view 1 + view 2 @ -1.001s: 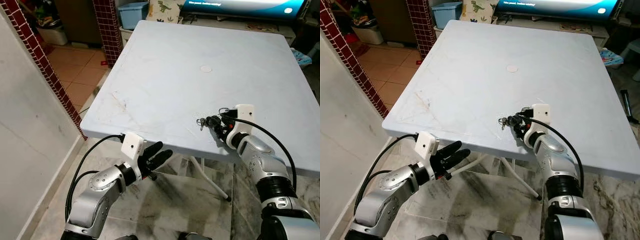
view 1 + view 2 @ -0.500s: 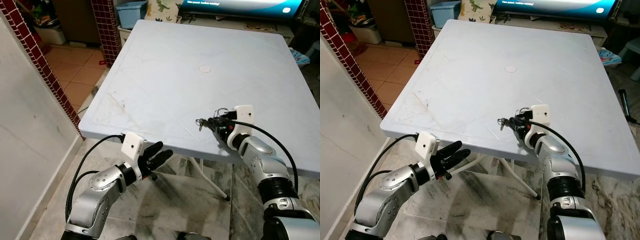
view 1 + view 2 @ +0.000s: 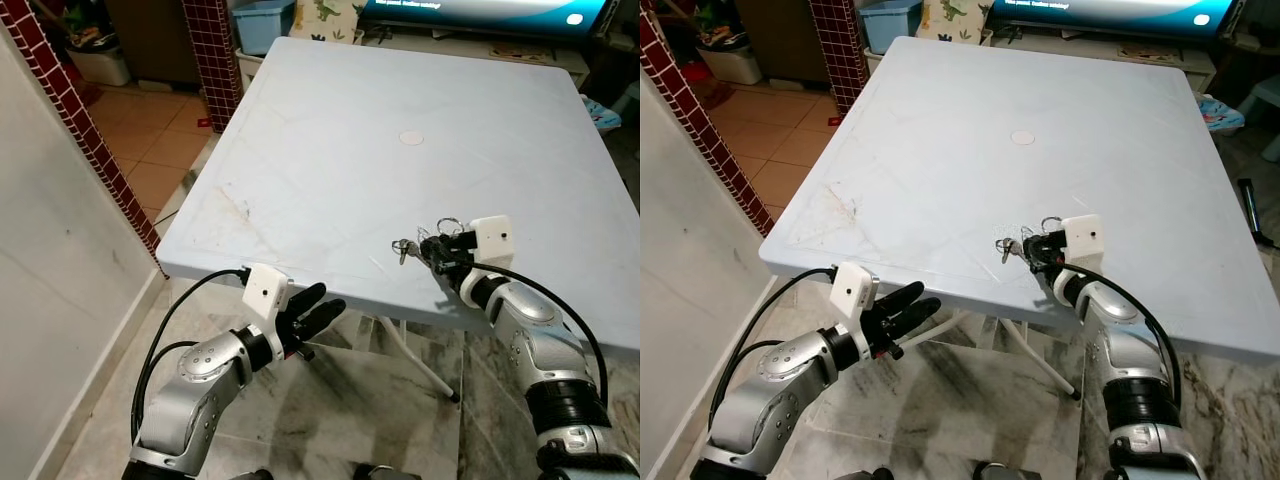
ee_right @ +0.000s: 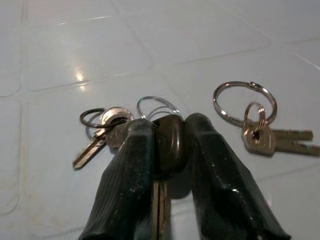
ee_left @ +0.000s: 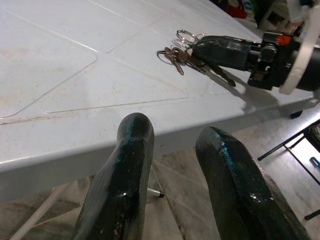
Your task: Hang keys on a hook
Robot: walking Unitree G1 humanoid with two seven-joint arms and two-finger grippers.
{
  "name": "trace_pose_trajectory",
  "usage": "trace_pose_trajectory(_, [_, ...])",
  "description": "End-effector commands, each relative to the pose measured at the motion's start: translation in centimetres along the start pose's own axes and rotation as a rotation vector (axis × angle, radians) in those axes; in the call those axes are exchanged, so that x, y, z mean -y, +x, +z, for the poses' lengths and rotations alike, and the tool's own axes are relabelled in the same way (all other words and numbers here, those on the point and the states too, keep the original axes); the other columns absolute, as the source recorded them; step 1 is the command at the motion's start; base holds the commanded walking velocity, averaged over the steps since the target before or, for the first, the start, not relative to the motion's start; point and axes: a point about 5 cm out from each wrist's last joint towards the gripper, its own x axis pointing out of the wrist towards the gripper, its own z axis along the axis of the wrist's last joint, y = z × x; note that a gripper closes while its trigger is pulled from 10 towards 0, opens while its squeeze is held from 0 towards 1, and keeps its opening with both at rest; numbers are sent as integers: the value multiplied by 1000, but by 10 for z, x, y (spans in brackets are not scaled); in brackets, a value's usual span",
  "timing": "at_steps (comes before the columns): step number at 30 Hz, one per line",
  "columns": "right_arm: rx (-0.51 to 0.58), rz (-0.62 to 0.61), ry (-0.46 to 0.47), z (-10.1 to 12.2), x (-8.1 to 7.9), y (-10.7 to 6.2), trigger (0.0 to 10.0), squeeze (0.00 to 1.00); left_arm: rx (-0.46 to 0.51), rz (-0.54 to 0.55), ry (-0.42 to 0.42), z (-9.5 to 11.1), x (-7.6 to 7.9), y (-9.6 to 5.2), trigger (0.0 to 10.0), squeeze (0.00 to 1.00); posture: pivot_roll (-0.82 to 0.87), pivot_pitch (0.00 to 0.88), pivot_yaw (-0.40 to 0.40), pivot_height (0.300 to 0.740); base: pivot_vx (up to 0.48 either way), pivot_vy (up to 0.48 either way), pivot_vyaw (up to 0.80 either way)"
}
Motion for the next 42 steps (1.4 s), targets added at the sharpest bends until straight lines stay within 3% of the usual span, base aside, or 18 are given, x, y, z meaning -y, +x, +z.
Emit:
trace_pose_trajectory(1, [-198, -13, 64, -45, -10, -11, 0, 0, -17, 6, -2, -3, 0, 1, 10000, 0, -98, 151, -1, 740, 0, 0, 0])
trace_pose_trajectory(6, [-132, -82, 42, -32, -12, -15, 0, 0, -19, 9, -2, -3, -1, 1, 10000, 0, -101, 146, -1, 740, 0, 0, 0])
trace_pose_trajectory(9, [-12, -141, -73, -12, -17, -17, 0, 0, -20, 10, 0, -3, -2, 1, 10000, 0, -103, 143, -1, 740, 0, 0, 0])
trace_pose_trajectory(15, [139, -211, -204, 13, -24, -19, 0, 0, -23, 9, 4, -4, -3, 2, 10000, 0, -102, 134, 4, 740, 0, 0, 0])
trace_pose_trajectory(24, [235, -281, -322, 32, -26, -20, 0, 0, -21, 14, 6, -3, -4, 4, 10000, 0, -102, 134, 1, 740, 0, 0, 0])
trace_pose_trajectory(35, [325, -299, -360, 54, -27, -18, 0, 0, -21, 18, 2, -4, -5, 4, 10000, 0, -104, 133, 4, 740, 0, 0, 0])
trace_pose_trajectory(42, [337, -249, -294, 61, -33, -13, 0, 0, -14, 42, -10, -3, -7, 5, 10000, 0, -107, 130, 5, 740, 0, 0, 0])
